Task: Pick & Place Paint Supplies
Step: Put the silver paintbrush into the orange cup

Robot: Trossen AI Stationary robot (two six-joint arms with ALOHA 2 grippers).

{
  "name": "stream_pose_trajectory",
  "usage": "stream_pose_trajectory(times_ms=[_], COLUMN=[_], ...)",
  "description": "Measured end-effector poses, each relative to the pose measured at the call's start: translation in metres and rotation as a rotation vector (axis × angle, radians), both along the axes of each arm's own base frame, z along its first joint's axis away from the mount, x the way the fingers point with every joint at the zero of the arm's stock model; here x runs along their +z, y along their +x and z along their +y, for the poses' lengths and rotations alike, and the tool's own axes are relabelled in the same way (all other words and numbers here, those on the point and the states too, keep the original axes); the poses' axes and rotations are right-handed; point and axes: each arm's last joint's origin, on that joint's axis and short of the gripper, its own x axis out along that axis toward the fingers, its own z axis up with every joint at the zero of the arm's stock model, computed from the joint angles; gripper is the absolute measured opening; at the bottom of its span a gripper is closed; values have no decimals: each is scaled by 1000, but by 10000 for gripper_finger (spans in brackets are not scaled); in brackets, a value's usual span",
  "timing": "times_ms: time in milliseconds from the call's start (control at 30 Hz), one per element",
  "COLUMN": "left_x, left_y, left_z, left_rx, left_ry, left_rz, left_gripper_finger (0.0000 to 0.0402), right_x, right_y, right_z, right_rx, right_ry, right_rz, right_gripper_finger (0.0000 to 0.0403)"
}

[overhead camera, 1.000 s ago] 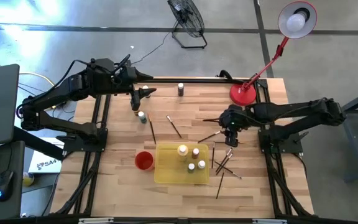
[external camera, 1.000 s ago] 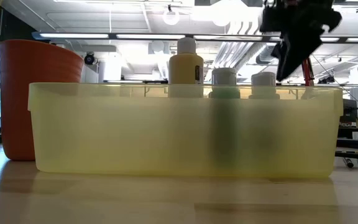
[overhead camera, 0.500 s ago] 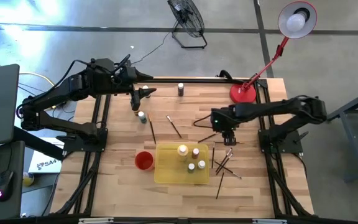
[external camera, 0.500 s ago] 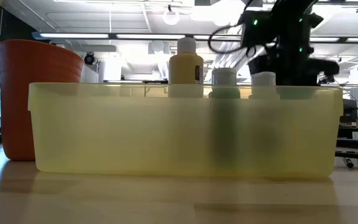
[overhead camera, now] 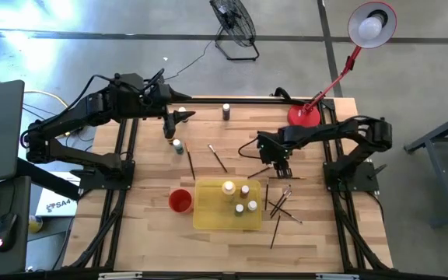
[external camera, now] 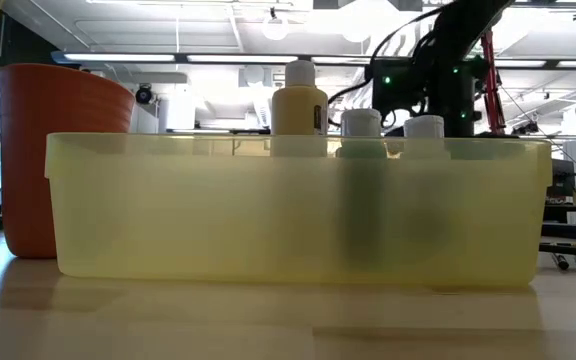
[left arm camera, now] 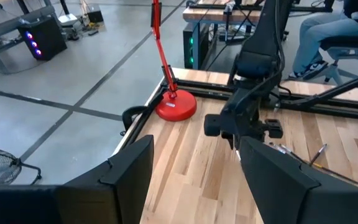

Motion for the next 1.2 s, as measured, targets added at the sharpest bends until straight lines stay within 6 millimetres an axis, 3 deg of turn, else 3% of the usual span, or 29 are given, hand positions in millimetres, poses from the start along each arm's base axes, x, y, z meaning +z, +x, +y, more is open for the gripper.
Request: stream_pose_trajectory(times_ms=[767, 1200], left_x=[-3, -3], left_y=[-1, -1], left_z=[0, 0], left_rx=[0, 0], left_ry=[-9, -8], left_rz=[29, 29], left_gripper_finger=[232, 232], right_x=[-30, -31], right_y=[9, 7], right_z=[-5, -5], right_rx=[30, -17], right_ry=[36, 40], right_rz=[70, 93], right_gripper_finger=[110, 10])
